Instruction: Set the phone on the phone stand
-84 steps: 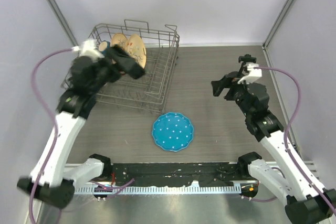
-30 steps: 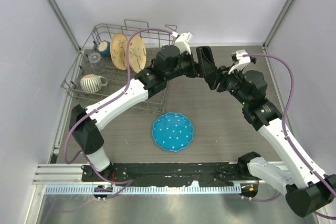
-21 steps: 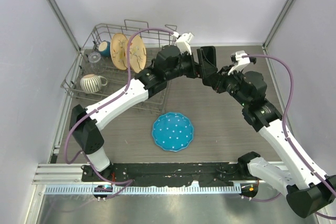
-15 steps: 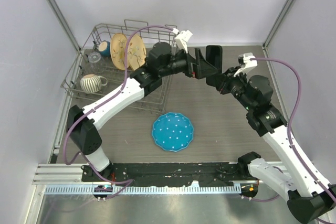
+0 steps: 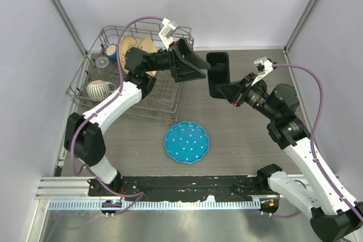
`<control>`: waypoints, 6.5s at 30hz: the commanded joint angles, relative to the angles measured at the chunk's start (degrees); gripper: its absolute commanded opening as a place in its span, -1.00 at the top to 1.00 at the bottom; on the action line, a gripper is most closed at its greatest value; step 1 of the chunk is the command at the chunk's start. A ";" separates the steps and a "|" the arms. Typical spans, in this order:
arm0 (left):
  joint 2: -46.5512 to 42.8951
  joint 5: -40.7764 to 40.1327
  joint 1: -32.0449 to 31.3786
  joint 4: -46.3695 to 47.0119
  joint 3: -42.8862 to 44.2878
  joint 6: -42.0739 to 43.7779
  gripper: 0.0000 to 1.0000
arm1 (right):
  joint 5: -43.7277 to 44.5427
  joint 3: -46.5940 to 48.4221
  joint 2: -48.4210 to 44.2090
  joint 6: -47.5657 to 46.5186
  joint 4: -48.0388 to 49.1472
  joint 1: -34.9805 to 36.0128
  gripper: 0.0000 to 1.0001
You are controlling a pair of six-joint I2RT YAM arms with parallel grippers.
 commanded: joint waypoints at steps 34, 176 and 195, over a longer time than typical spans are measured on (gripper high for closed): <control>3.19 4.03 -1.18 20.78 0.42 -15.70 -0.36 | -21.11 -1.17 0.03 3.52 20.19 0.19 0.99; -14.83 -27.61 -2.59 -25.18 -7.32 22.96 0.99 | 31.98 19.49 34.05 -17.93 -33.95 10.92 0.55; -22.45 -32.69 -2.59 -41.66 -6.35 42.62 1.00 | 53.76 1.12 8.39 -3.87 -19.45 11.09 -0.17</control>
